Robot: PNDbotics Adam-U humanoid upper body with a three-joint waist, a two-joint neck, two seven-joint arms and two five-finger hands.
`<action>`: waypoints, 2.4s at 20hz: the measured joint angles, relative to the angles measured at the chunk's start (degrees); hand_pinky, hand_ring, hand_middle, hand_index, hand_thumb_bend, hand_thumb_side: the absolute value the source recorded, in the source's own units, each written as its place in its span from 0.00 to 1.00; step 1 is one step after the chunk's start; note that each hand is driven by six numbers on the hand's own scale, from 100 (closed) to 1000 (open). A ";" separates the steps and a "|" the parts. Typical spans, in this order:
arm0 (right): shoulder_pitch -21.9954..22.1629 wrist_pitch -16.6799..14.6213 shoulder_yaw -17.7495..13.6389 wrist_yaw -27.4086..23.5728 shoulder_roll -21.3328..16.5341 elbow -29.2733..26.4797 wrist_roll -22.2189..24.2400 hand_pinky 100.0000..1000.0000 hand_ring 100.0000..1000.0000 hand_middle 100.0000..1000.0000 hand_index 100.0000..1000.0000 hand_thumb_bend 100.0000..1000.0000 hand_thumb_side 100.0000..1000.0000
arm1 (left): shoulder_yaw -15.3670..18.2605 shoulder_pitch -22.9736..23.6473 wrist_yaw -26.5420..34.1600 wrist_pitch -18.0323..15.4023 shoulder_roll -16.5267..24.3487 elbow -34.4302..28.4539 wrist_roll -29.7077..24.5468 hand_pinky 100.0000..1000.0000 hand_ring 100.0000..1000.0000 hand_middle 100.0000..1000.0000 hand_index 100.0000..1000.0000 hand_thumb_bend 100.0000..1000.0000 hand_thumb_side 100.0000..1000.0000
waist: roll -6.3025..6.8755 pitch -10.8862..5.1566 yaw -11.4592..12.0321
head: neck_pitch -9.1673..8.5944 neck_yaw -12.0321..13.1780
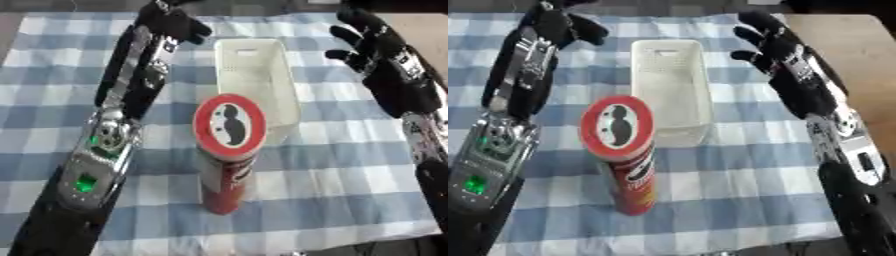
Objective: Pick up objects on the table and place them in the box.
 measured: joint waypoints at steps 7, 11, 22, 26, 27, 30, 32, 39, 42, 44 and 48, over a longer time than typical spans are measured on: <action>-1.41 1.12 1.14 3.37 -2.34 2.87 -0.06 0.77 1.00 1.00 1.00 0.00 0.69 | -0.10 0.02 0.00 0.08 0.05 0.00 -0.08 0.56 0.61 0.78 0.92 0.02 1.00 | -0.50 -0.11 -0.01 | 0.00 -0.01; -1.84 2.78 2.10 5.57 -2.97 4.18 -2.57 0.73 0.95 1.00 1.00 0.00 0.76 | -0.14 0.04 0.00 0.24 0.32 0.00 -0.24 0.56 0.61 0.78 0.92 0.04 1.00 | -0.82 -0.15 -0.05 | 0.00 -0.01; -4.38 7.45 6.24 11.83 -2.38 3.24 -14.80 0.67 0.87 0.99 1.00 0.00 0.83 | -0.15 0.05 0.08 0.51 0.72 0.00 -0.48 0.56 0.61 0.78 0.92 0.04 1.00 | -1.83 -0.87 0.31 | 0.00 -0.01; -6.30 7.12 7.52 12.03 -2.28 3.23 -15.42 0.55 0.79 0.88 1.00 0.00 0.87 | -0.15 0.06 0.23 0.55 1.06 0.00 -0.53 0.56 0.61 0.78 0.92 0.04 1.00 | -2.02 -1.15 0.23 | 0.00 -0.01; -6.78 7.09 7.84 12.42 -2.03 3.23 -16.05 0.55 0.79 0.88 1.00 0.00 0.87 | -0.15 0.06 0.25 0.59 1.07 0.00 -0.57 0.56 0.61 0.78 0.92 0.04 1.00 | -2.05 -1.28 0.24 | 0.00 -0.01; -8.00 6.97 8.89 14.32 -0.82 2.99 -18.21 0.56 0.80 0.88 1.00 0.00 0.89 | -0.17 0.06 0.30 0.68 1.09 0.00 -0.67 0.56 0.61 0.78 0.92 0.04 1.00 | -2.05 -1.35 0.58 | 0.00 -0.01; -8.16 6.97 9.53 15.58 -0.23 2.73 -19.34 0.57 0.81 0.88 1.00 0.00 0.91 | -0.17 0.06 0.41 0.74 1.13 0.00 -0.74 0.56 0.61 0.78 0.92 0.04 1.00 | -2.05 -1.37 0.80 | 0.00 -0.02; -8.32 6.83 10.26 17.52 0.21 2.12 -20.46 0.60 0.83 0.91 1.00 0.00 0.95 | -0.17 0.06 0.45 0.74 1.51 0.00 -0.75 0.56 0.61 0.78 0.92 0.04 1.00 | -1.88 -1.36 0.83 | 0.00 -0.03; -8.31 6.72 10.27 17.50 0.21 1.76 -20.08 0.60 0.83 0.91 1.00 0.00 0.95 | -0.19 0.06 0.45 0.71 1.51 0.00 -0.78 0.56 0.61 0.78 0.92 0.04 1.00 | -1.83 -1.35 0.82 | 0.00 -0.04; -8.30 6.65 10.28 17.30 0.21 1.48 -19.76 0.60 0.83 0.91 1.00 0.00 0.96 | -0.19 0.06 0.45 0.70 1.51 0.00 -0.79 0.56 0.61 0.78 0.92 0.04 1.00 | -1.74 -1.34 0.82 | 0.00 -0.04; -8.14 6.74 10.28 16.86 0.21 1.06 -19.53 0.62 0.84 0.93 1.00 0.00 0.96 | -0.19 0.06 0.45 0.67 1.50 0.00 -0.82 0.56 0.61 0.78 0.92 0.04 1.00 | -1.69 -1.21 0.82 | 0.00 -0.05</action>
